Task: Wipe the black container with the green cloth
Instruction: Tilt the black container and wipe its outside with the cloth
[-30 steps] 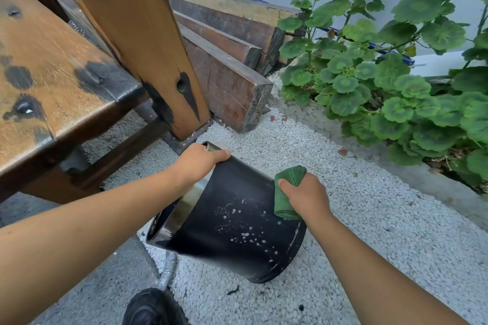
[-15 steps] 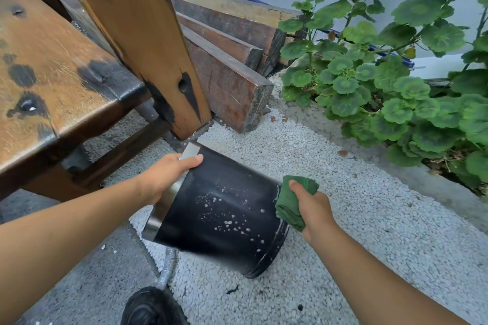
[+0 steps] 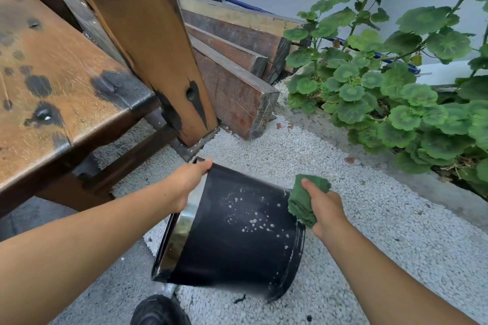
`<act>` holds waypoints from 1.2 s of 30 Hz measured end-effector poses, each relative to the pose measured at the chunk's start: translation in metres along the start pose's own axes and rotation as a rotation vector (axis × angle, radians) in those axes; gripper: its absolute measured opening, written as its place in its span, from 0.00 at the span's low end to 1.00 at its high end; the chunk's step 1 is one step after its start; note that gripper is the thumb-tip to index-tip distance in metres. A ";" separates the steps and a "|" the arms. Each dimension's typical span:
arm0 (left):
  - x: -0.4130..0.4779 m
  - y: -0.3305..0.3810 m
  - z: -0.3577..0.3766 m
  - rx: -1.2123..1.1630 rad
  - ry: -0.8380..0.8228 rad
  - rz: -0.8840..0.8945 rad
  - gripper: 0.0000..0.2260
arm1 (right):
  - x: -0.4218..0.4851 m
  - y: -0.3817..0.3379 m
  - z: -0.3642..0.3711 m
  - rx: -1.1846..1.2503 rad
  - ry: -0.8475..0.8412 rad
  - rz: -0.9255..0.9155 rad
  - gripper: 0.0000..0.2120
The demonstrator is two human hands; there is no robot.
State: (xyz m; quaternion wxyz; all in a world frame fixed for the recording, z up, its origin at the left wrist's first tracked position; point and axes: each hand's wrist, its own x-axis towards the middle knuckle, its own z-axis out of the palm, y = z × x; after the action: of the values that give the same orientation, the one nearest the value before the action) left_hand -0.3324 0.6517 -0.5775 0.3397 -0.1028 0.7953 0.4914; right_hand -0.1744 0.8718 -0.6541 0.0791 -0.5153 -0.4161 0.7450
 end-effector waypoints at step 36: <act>0.005 0.005 0.022 0.171 -0.069 0.174 0.14 | -0.005 0.019 0.030 -0.877 0.047 -0.445 0.17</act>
State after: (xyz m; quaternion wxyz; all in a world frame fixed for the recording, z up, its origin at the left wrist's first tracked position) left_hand -0.3292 0.6743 -0.5834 0.3304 0.0127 0.8281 0.4526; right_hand -0.1912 0.8412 -0.6605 0.0212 -0.4150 -0.7889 0.4528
